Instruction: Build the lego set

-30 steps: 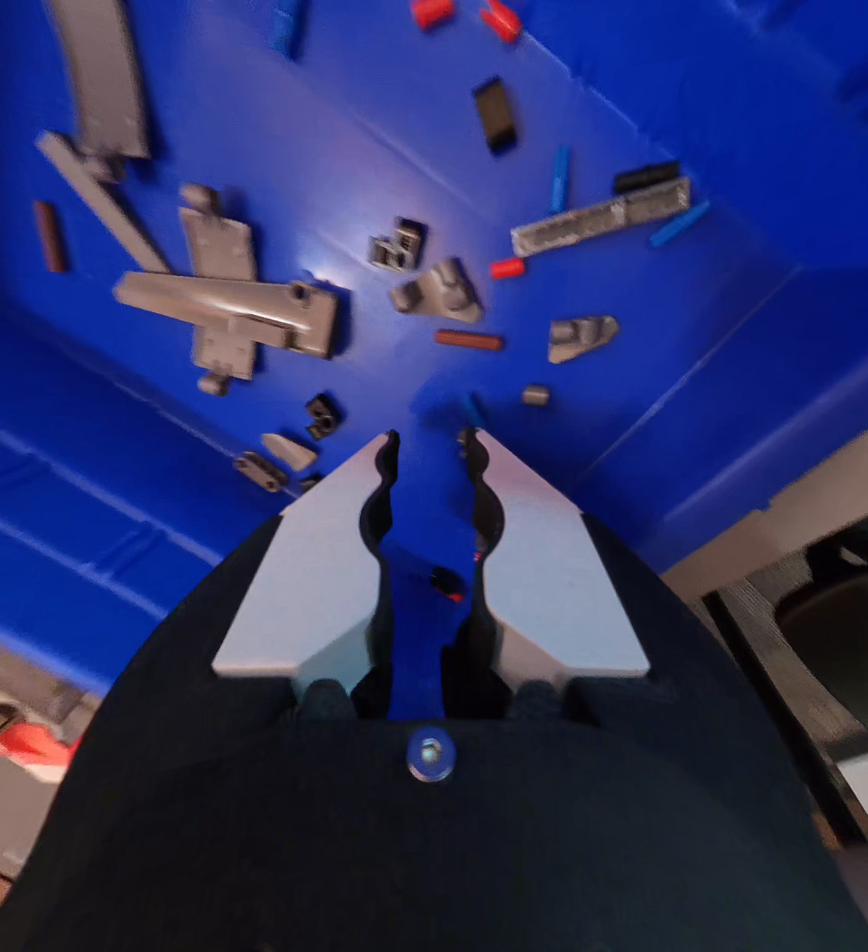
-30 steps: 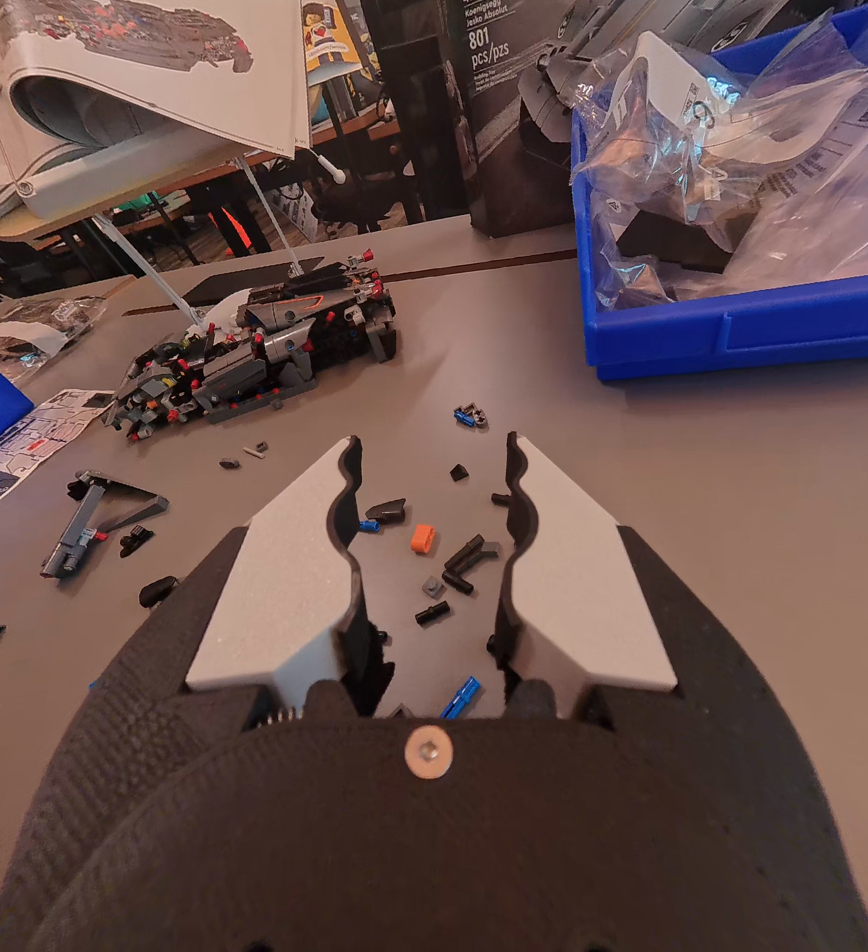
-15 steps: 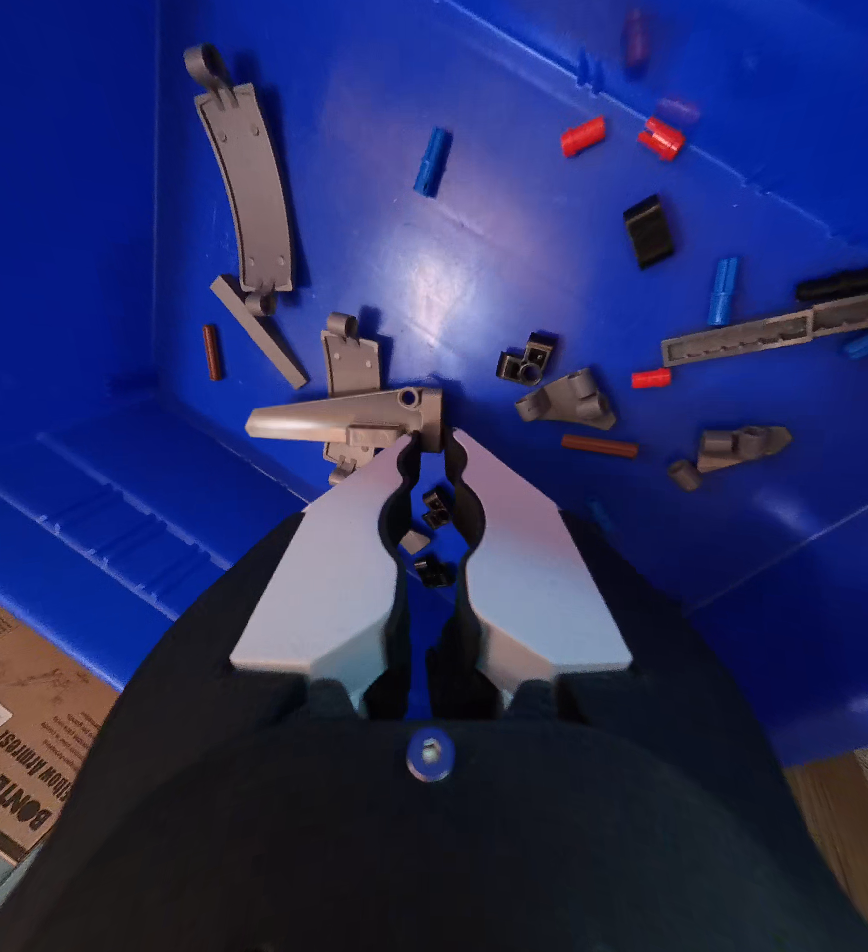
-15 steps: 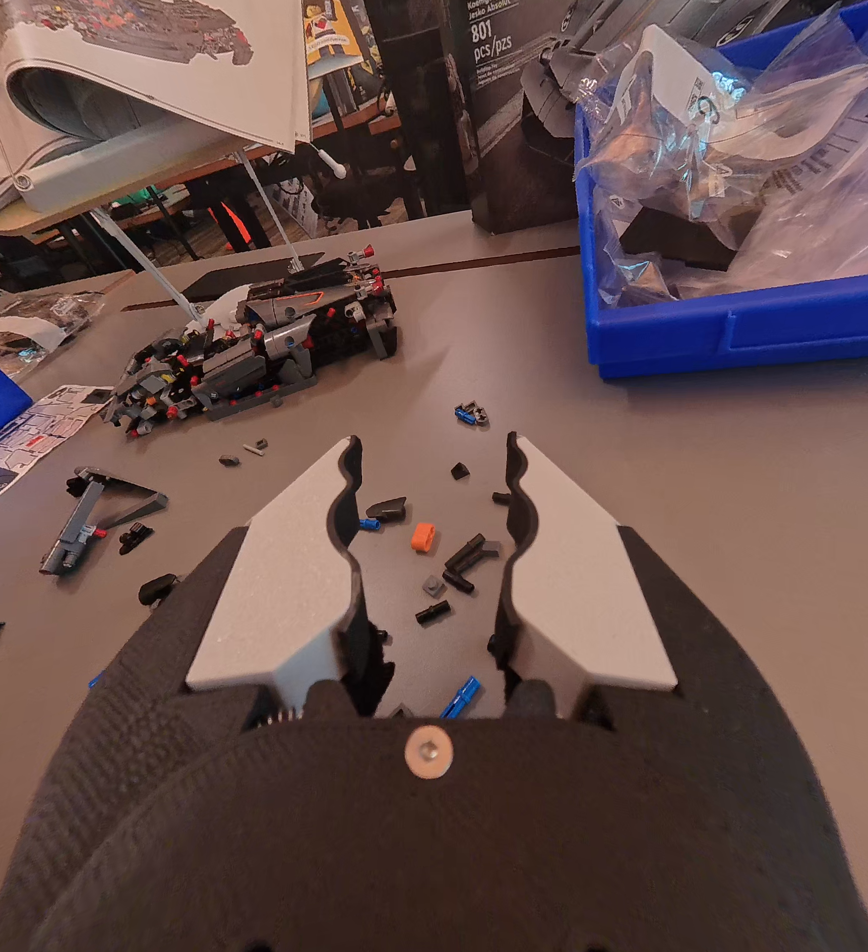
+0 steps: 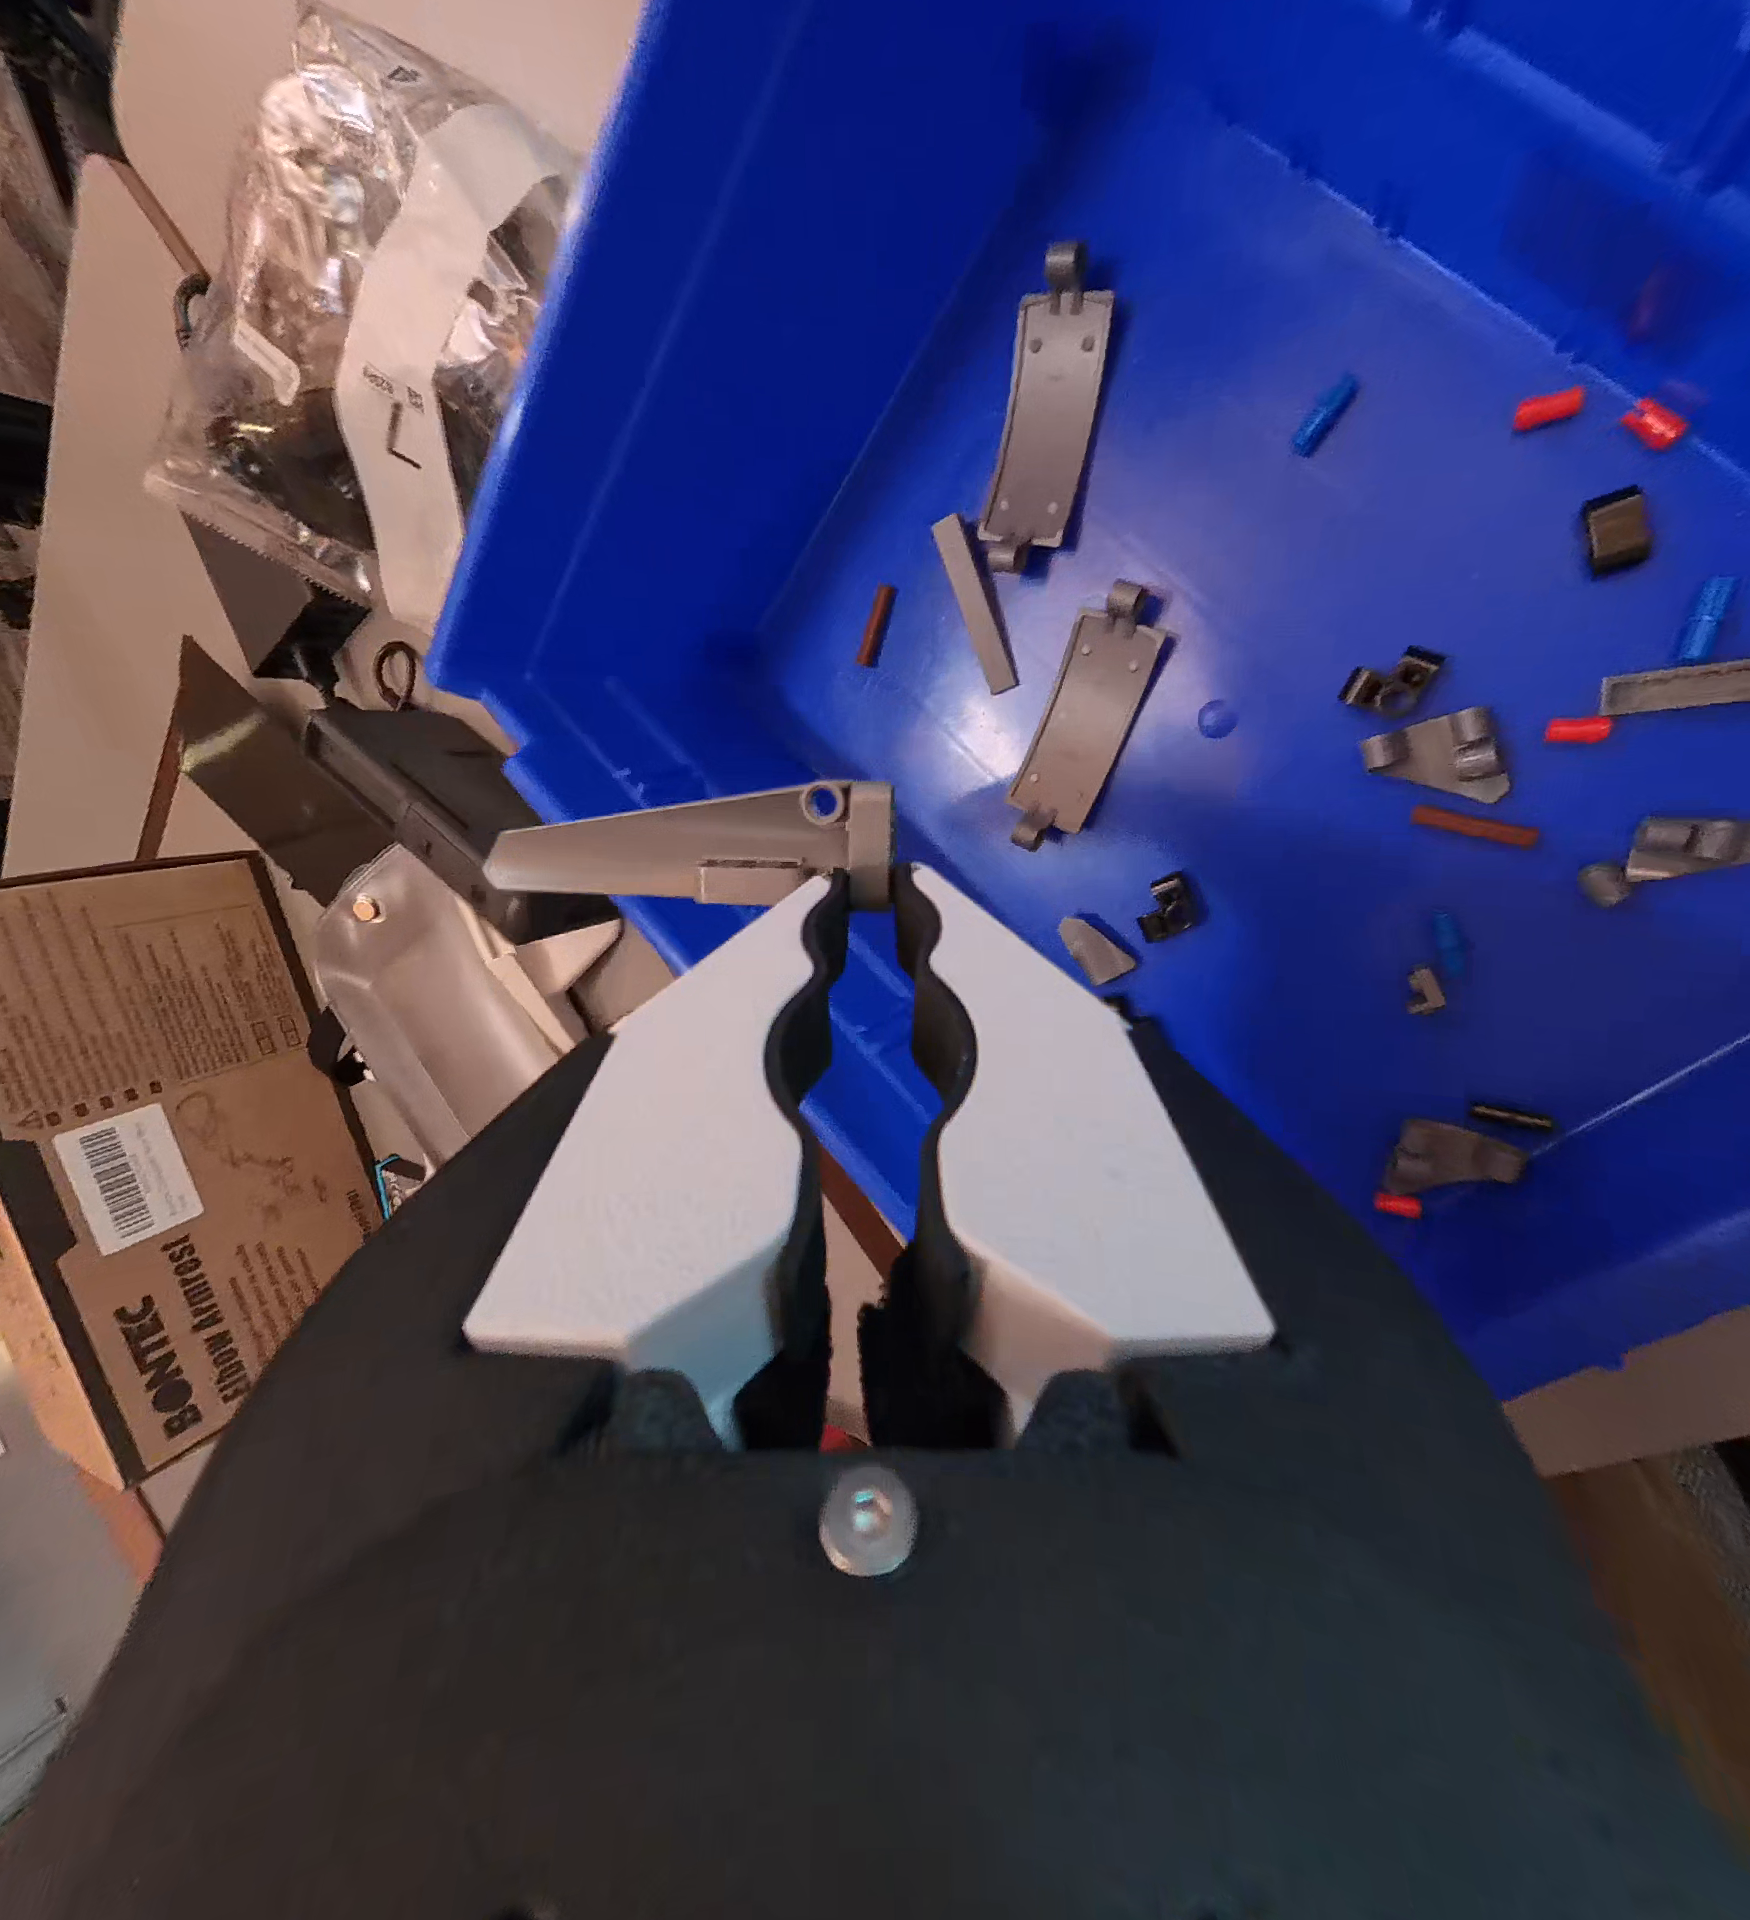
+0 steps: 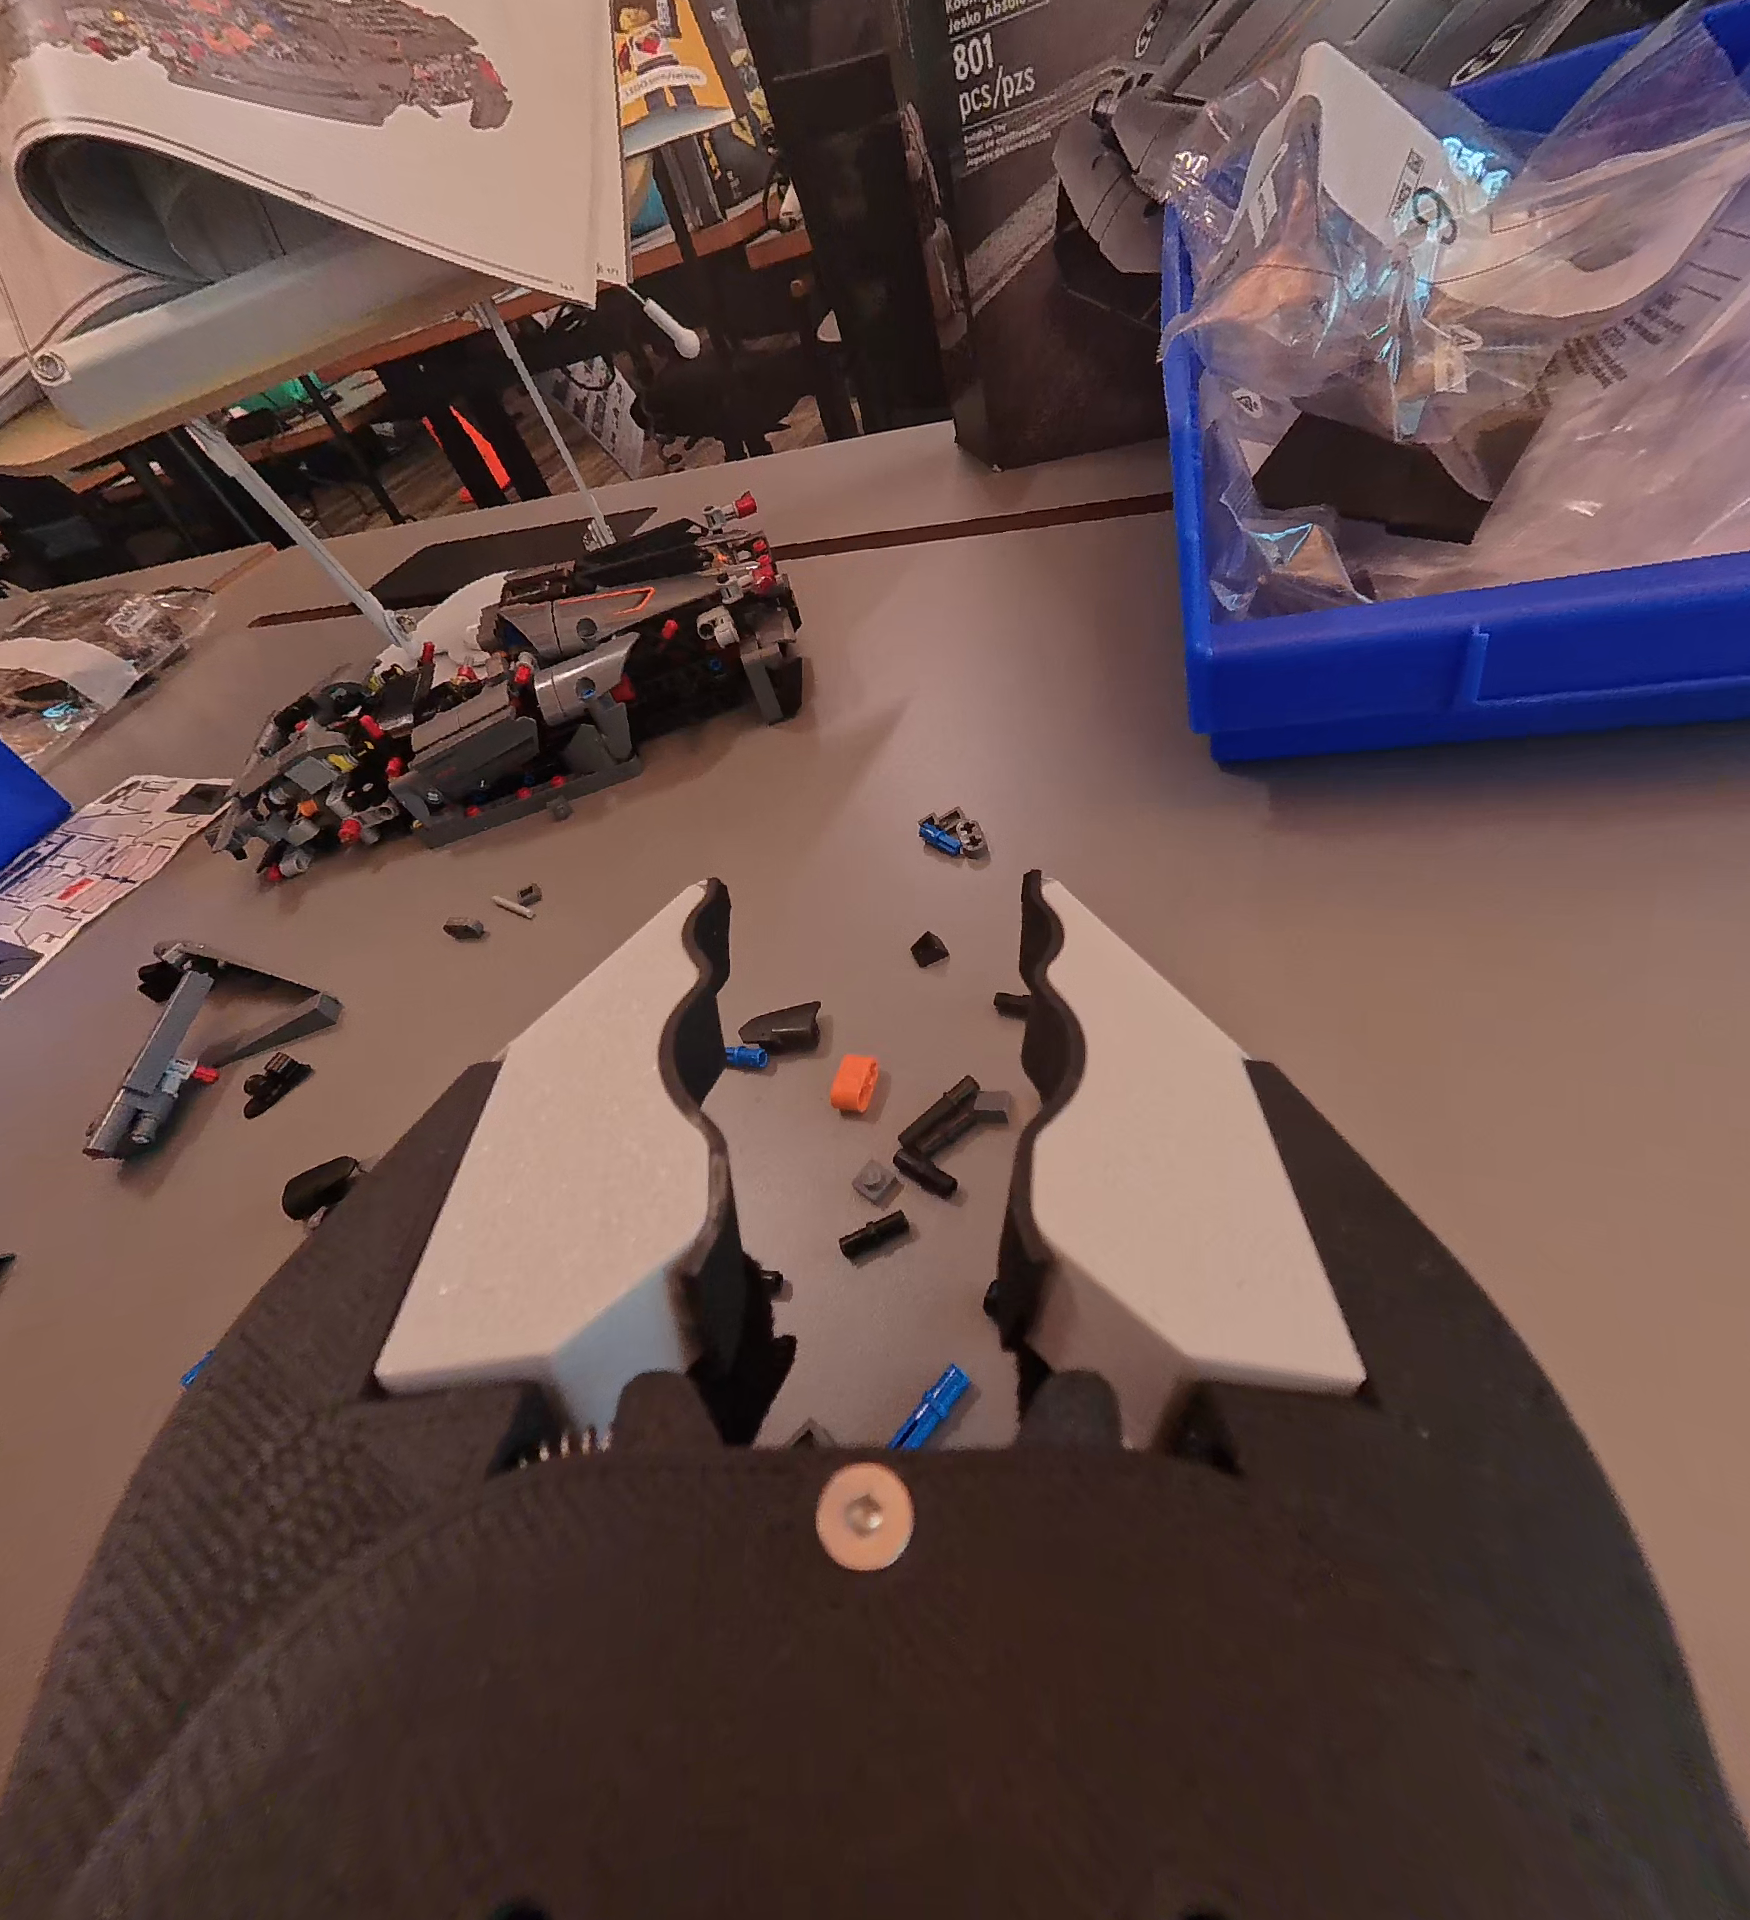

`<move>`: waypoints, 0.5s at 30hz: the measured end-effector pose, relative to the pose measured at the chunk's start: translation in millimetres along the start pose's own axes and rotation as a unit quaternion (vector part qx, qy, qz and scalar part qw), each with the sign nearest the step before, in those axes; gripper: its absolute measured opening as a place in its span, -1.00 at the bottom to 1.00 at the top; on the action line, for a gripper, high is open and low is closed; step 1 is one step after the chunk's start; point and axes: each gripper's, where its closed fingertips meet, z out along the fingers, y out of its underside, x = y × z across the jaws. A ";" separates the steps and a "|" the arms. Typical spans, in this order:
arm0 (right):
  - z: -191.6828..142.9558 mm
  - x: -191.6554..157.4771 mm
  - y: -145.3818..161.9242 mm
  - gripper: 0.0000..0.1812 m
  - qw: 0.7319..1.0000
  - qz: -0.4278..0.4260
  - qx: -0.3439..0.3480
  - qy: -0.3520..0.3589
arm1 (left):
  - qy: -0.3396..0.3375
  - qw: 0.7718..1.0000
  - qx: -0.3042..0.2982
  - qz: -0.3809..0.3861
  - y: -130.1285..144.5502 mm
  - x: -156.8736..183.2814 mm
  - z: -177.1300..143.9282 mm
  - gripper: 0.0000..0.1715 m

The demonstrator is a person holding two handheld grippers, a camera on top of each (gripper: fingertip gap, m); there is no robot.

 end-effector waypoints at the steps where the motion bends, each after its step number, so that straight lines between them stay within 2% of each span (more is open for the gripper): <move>1: 0.1 0.0 0.1 -0.40 1.000 0.000 0.000 0.000 | 0.010 1.000 -0.005 0.006 0.8 4.7 3.0 -0.93; 9: 1.7 -0.1 1.9 -0.41 1.000 -0.004 -0.007 0.003 | 0.093 0.993 -0.036 0.065 -1.3 53.0 35.1 -0.92; 13: 2.4 -0.1 2.6 -0.41 1.000 -0.007 -0.010 0.006 | 0.109 0.989 -0.064 0.076 4.5 64.1 48.2 -0.91; 15: 2.6 0.2 2.9 -0.41 1.000 -0.007 -0.011 0.007 | 0.108 0.989 -0.077 0.067 8.9 64.2 53.3 -0.84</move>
